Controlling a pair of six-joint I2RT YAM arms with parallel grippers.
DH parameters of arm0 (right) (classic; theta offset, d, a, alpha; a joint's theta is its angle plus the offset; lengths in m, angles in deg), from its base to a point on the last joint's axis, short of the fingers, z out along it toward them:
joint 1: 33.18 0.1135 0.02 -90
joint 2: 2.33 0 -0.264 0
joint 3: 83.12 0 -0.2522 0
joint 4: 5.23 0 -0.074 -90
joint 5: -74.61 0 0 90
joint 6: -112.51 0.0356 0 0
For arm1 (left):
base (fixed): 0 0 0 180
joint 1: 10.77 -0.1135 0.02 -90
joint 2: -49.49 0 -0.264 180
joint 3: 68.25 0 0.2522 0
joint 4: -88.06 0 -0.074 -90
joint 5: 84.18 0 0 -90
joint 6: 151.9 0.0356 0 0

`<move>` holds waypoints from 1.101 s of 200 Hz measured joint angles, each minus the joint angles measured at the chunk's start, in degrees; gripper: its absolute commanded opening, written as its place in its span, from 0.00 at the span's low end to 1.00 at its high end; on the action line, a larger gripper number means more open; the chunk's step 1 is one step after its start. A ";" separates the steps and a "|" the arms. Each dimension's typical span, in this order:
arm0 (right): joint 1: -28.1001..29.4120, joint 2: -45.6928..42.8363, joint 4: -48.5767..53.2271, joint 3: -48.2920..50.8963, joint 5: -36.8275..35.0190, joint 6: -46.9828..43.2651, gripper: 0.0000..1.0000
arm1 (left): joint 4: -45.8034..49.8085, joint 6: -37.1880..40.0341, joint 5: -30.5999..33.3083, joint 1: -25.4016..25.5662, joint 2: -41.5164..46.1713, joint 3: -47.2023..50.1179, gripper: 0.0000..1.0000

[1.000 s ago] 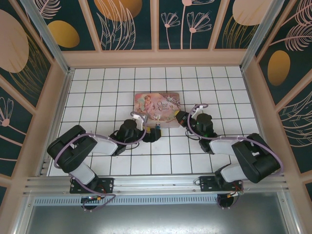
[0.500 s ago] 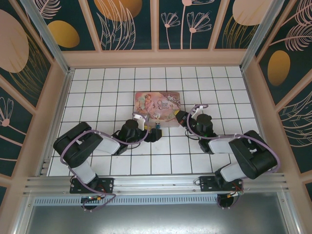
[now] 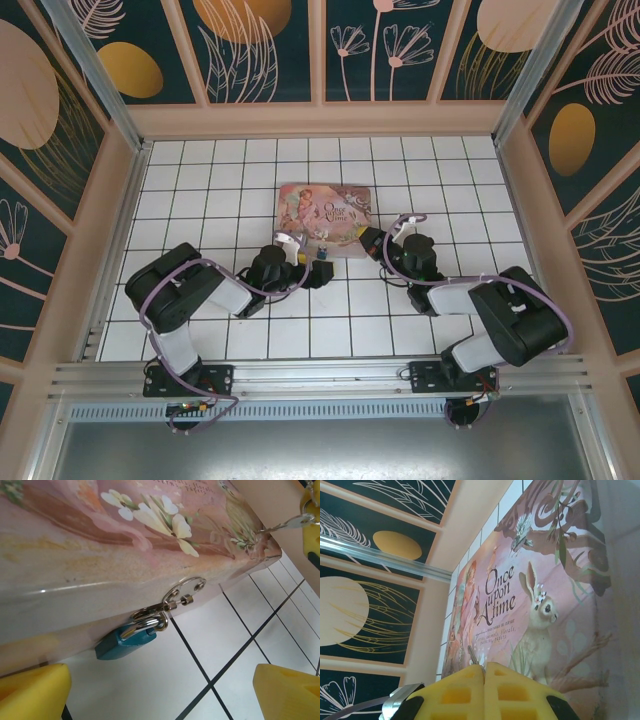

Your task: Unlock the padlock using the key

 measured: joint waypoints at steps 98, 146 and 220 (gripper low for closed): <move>0.00 2.01 -0.74 0.00 0.02 0.00 0.00 | -2.99 -2.51 -2.03 0.39 -3.76 -4.04 0.93; 0.00 2.80 -1.55 0.00 0.04 0.00 0.00 | -3.17 -3.50 -2.60 0.87 -4.55 -5.81 0.93; 0.00 3.08 -2.29 0.00 0.28 0.00 0.00 | -3.08 -3.28 -0.24 0.98 -6.78 -7.13 0.93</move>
